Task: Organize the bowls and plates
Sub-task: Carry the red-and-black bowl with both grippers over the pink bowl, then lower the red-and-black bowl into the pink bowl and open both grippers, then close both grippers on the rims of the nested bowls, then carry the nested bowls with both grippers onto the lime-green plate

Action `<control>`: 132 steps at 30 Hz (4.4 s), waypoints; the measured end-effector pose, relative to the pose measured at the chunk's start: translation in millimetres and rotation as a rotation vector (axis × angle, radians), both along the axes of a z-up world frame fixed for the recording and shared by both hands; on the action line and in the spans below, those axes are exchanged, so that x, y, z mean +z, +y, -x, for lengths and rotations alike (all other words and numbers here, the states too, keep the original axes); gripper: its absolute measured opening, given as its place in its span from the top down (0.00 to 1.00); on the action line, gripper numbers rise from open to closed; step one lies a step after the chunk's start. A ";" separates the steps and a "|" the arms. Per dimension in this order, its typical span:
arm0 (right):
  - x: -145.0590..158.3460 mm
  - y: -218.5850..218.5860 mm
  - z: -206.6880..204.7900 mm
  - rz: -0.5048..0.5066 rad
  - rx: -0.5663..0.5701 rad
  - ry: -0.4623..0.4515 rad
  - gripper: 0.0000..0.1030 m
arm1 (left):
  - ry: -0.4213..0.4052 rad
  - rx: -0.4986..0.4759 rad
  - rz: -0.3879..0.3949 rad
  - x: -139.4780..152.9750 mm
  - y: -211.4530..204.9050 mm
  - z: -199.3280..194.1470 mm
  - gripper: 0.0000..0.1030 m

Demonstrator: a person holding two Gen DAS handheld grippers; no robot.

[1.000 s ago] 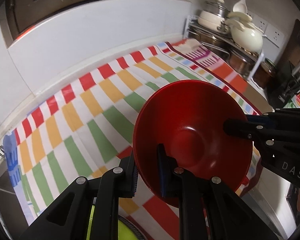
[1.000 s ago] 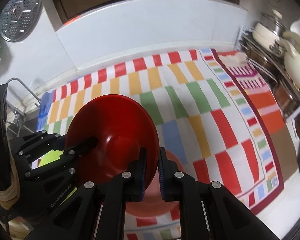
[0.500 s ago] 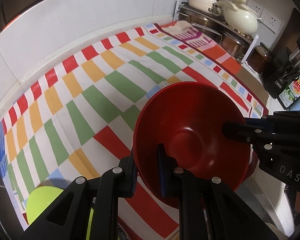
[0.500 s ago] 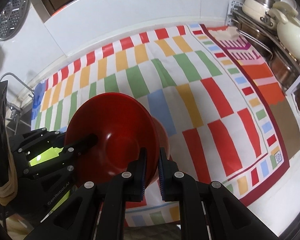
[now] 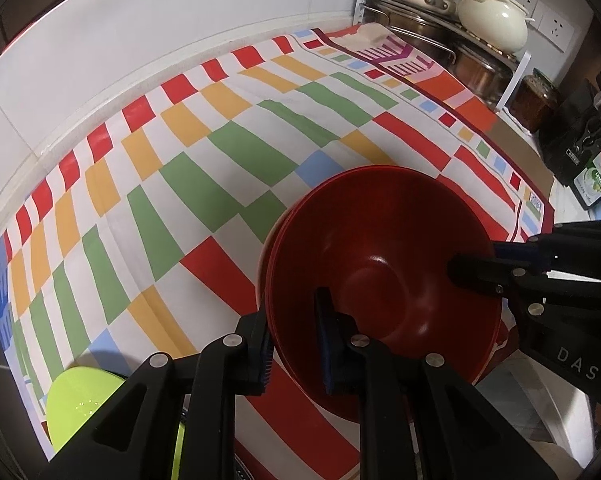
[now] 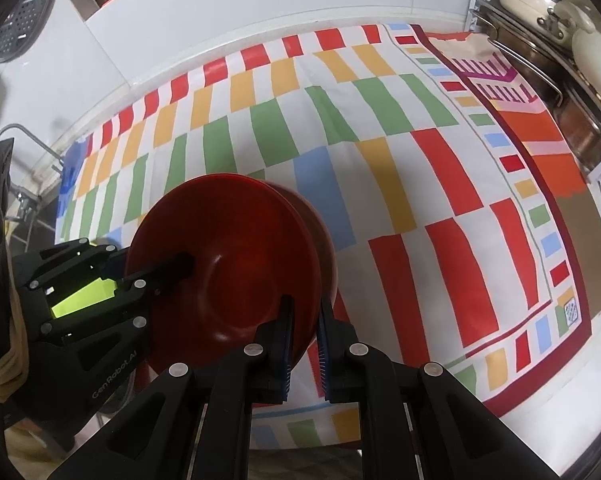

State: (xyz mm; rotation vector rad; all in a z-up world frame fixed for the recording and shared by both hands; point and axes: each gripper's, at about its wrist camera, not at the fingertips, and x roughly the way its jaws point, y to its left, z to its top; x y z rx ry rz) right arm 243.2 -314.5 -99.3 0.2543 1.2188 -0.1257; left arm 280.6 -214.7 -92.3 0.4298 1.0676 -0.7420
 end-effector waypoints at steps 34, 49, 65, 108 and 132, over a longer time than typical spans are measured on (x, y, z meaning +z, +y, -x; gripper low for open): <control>6.4 -8.9 2.9 0.051 0.031 -0.144 0.65 | -0.061 0.085 0.011 16.0 9.4 -4.3 0.34; -33.3 -22.2 -13.6 -0.090 -0.027 -0.095 0.65 | 0.121 0.234 0.030 -30.1 15.7 -17.0 0.44; -47.2 -20.1 -20.8 -0.127 0.021 -0.040 0.73 | 0.215 0.297 0.061 -43.9 4.2 -17.9 0.65; 16.8 153.5 -3.8 -0.158 0.233 -0.125 0.73 | 0.018 0.587 0.121 22.2 208.8 27.6 0.66; -19.6 226.9 -7.1 -0.200 0.316 0.004 0.73 | 0.088 0.687 0.076 -14.8 276.9 27.4 0.66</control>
